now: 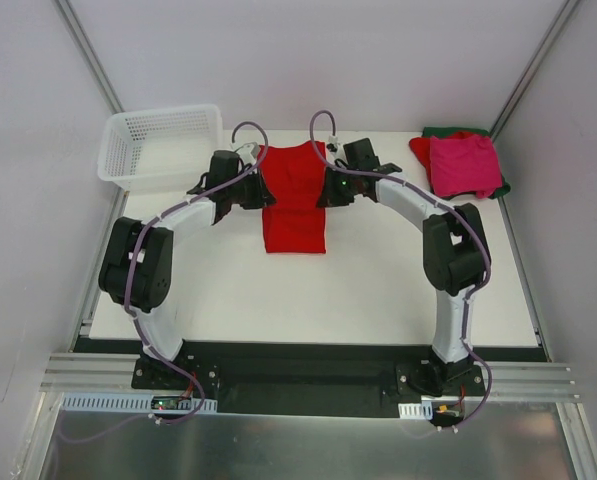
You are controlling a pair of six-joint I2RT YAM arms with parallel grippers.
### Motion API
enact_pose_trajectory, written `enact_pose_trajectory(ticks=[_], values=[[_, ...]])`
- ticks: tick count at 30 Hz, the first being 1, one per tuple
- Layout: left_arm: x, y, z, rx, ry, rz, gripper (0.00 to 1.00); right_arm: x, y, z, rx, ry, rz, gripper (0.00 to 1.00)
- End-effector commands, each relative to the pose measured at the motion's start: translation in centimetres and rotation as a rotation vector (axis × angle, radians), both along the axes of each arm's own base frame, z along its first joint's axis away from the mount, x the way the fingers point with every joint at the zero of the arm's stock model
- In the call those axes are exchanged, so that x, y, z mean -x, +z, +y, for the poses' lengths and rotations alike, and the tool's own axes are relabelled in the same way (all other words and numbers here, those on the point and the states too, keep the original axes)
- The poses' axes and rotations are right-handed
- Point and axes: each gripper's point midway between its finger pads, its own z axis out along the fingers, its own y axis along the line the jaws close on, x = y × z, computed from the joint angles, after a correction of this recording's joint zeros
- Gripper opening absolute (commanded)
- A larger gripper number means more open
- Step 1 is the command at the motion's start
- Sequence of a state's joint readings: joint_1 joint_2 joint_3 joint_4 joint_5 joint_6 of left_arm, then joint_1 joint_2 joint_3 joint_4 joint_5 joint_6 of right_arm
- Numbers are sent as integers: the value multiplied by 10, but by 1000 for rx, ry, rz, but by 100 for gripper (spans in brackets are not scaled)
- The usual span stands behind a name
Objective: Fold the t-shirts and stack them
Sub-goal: Fold the folded rectangular tshirt in 1/3 of the way
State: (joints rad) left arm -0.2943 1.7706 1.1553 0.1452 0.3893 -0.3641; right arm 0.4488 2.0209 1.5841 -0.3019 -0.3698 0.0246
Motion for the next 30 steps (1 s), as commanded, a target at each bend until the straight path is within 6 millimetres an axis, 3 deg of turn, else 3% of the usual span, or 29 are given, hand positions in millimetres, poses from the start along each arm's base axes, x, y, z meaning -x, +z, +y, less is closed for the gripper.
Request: enact_pose_trajectory(ticks=[1, 2, 3, 6, 8, 11, 16, 19, 20, 21, 22, 24, 25, 26, 28, 30], values=[[-18, -2, 5, -16, 7, -53, 0, -17, 0, -4, -12, -3, -21, 6], [-19, -5, 5, -15, 8, -51, 0, -18, -2, -4, -9, -4, -23, 11], [-22, -8, 4, -12, 9, -55, 3, -21, -4, -6, -7, -10, -27, 27], [-25, -11, 1, 9, 8, -54, 16, -25, -8, -8, 6, 1, -49, 39], [-26, 1, 0, 29, 15, -75, 31, -28, -2, -12, 10, -2, -69, 41], [-28, 25, 0, 41, 16, -121, 42, -31, 19, -19, 0, -16, -114, 43], [-21, 57, 2, 45, 6, -170, 51, -21, 50, -27, -16, -19, -156, 44], [-10, 73, 3, 63, 3, -194, 54, -4, 45, -29, -33, -10, -116, 35], [-6, 82, 4, 72, -1, -211, 53, -1, 55, -27, -58, -4, -134, 28], [0, 79, 2, 80, -16, -197, 53, 4, 56, -27, -66, -3, -133, 8], [3, 79, 1, 87, -20, -192, 49, 13, 46, -30, -64, -6, -105, 1], [9, 69, 0, 93, -35, -161, 32, 22, 48, -30, -78, -16, -89, 1], [12, 65, -1, 101, -40, -144, 6, 30, 41, -31, -72, -11, -65, 1], [13, 57, -2, 102, -41, -124, 0, 36, 41, -33, -72, -11, -61, 1], [20, 44, -6, 104, -50, -99, 0, 52, 28, -35, -56, -4, -30, 1], [23, 34, -11, 104, -66, -80, 0, 60, 32, -37, -54, -8, -41, 1]])
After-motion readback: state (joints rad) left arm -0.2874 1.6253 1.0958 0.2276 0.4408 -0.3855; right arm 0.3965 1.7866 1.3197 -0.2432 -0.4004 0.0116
